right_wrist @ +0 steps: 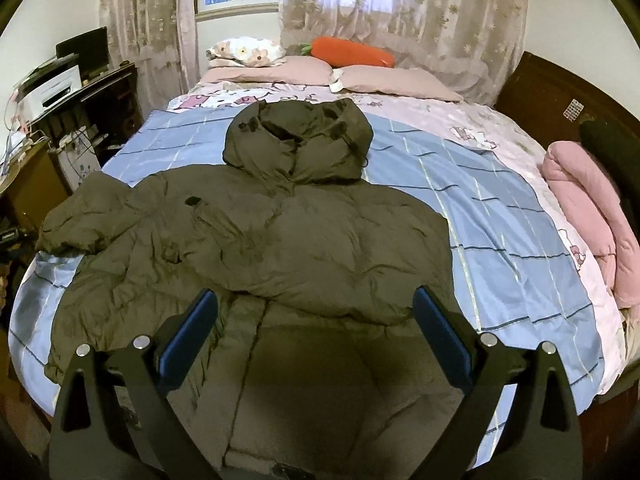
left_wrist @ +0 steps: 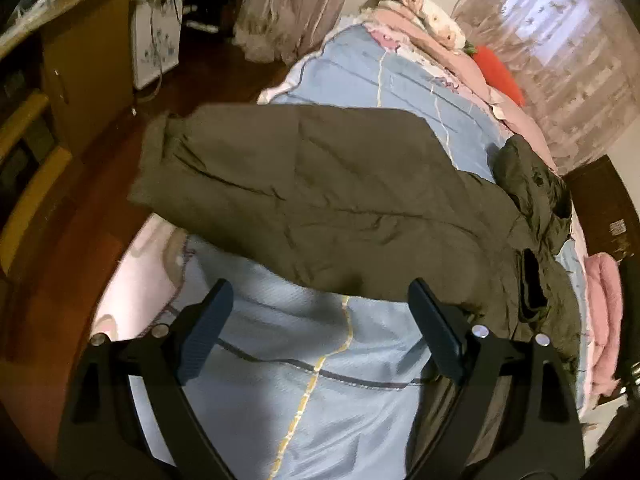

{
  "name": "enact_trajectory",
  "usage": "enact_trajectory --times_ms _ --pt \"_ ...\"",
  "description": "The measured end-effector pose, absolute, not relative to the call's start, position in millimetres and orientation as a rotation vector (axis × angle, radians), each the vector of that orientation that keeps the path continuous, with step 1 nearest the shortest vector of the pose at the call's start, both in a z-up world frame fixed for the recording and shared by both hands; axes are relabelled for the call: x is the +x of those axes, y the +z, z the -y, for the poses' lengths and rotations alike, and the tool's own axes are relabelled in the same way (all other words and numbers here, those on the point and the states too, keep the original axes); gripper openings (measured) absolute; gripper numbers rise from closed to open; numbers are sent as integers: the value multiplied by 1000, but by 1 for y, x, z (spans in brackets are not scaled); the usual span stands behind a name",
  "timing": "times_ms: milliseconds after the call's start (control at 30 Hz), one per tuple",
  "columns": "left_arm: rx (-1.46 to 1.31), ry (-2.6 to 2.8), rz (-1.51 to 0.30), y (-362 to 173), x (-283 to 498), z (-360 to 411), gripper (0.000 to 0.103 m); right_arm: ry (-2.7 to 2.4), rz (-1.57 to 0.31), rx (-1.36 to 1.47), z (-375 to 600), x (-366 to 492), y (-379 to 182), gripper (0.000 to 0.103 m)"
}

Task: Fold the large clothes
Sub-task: 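Reach the left tool to the other sleeve cuff and grasp it, then fold the gripped sleeve with the left tool across the jacket body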

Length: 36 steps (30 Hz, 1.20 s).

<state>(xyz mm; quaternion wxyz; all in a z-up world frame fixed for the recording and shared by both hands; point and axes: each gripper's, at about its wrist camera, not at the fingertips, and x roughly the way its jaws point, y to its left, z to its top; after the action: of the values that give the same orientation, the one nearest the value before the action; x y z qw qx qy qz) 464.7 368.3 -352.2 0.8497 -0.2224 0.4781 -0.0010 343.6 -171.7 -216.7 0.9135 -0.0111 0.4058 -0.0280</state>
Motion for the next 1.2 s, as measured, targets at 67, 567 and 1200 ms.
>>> enact_trajectory --times_ms 67,567,1200 --pt "-538 -32 -1032 -359 473 -376 88 -54 -839 -29 169 346 -220 98" --pt "-905 -34 -1065 -399 488 -420 72 -67 -868 -8 172 359 -238 98" --pt "-1000 134 -961 -429 528 -449 29 -60 -873 -30 166 366 -239 98"
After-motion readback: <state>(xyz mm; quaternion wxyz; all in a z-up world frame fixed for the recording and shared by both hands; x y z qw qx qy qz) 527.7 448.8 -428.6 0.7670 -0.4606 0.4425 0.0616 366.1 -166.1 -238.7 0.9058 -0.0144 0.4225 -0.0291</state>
